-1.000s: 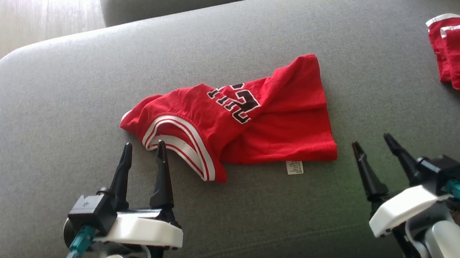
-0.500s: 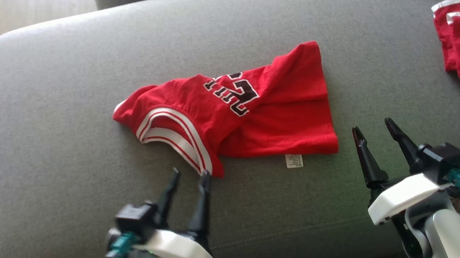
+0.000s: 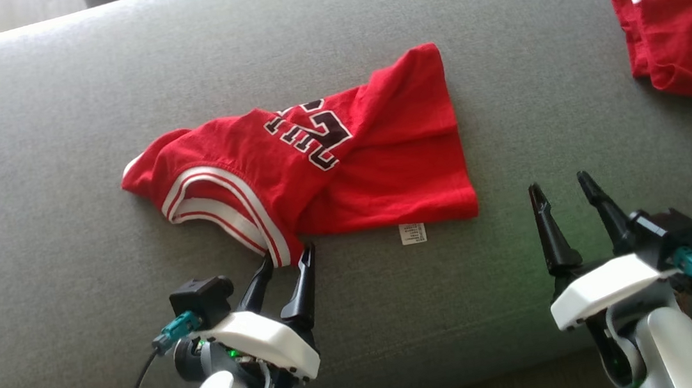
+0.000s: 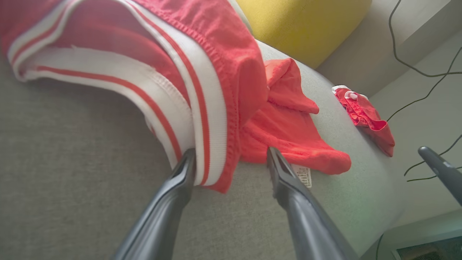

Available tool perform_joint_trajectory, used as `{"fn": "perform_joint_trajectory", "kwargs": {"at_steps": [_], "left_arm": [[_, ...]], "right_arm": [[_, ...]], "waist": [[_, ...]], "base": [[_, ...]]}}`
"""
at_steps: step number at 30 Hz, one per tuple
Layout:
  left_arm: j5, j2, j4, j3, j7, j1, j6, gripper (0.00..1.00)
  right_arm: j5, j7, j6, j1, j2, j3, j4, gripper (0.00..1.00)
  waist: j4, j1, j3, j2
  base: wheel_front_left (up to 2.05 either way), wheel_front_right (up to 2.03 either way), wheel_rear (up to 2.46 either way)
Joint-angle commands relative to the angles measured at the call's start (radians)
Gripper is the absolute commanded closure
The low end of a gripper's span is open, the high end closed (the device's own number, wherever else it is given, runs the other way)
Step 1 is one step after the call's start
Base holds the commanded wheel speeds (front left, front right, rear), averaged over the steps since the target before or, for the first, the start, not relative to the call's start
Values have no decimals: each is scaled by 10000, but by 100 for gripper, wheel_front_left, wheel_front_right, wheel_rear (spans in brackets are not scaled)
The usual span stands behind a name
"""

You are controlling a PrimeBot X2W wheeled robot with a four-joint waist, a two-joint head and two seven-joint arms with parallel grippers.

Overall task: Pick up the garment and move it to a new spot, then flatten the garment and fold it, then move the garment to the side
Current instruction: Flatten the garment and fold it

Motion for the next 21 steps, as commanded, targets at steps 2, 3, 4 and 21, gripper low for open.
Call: {"fn": "perform_joint_trajectory", "kwargs": {"at_steps": [2,3,4,21], "left_arm": [[-170,26,4,225,-144,-473,125,0],[-294,26,116,271,-161,-540,222,0],[-395,26,228,302,-176,-616,297,0],[1460,722,-634,1728,-259,-974,1016,100]], "right_arm": [[45,-168,-2,-460,42,242,-235,0],[55,-183,-2,-482,42,261,-217,0],[69,-199,-2,-503,42,286,-201,0],[220,-446,-2,-546,43,316,128,0]], "waist": [[-147,0,88,-1],[-189,0,115,-1],[-233,0,138,-1],[55,0,-227,-1]], "base": [[0,0,0],[0,0,0],[0,0,0],[0,0,0]]}}
